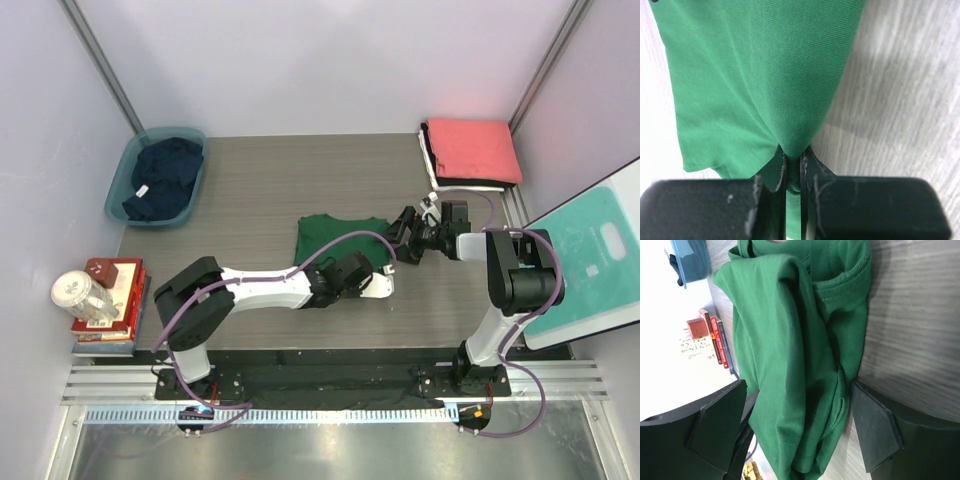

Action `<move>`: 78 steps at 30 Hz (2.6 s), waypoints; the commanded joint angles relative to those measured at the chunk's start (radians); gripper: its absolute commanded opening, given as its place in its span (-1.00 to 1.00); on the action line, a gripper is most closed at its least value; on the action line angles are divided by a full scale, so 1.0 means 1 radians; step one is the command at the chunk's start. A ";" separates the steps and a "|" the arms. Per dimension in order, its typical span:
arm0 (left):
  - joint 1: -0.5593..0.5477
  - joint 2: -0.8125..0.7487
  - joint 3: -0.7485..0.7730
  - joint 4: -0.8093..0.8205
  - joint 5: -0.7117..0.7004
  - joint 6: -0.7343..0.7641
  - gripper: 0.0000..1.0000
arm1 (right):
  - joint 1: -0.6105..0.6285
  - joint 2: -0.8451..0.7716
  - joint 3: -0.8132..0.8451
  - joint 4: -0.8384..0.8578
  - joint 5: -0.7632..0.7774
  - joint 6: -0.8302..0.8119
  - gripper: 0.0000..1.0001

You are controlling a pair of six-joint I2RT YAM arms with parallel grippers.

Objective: Fold and stack the t-shirts
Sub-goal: Put the neatly folded tshirt into the corner of the board with the right arm

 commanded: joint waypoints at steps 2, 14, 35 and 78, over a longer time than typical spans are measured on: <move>0.032 0.011 0.062 0.043 -0.034 -0.010 -1.00 | 0.009 0.033 0.012 0.026 0.042 0.003 0.78; 0.046 0.043 0.106 0.060 -0.045 -0.001 -1.00 | 0.040 0.081 0.004 0.094 0.043 0.051 0.75; 0.060 0.040 0.108 0.074 -0.062 0.000 -1.00 | 0.140 0.101 0.159 -0.076 0.124 -0.095 -0.98; 0.346 -0.219 0.062 -0.135 0.064 0.174 0.86 | 0.071 0.602 1.652 -1.032 0.554 -1.230 -0.97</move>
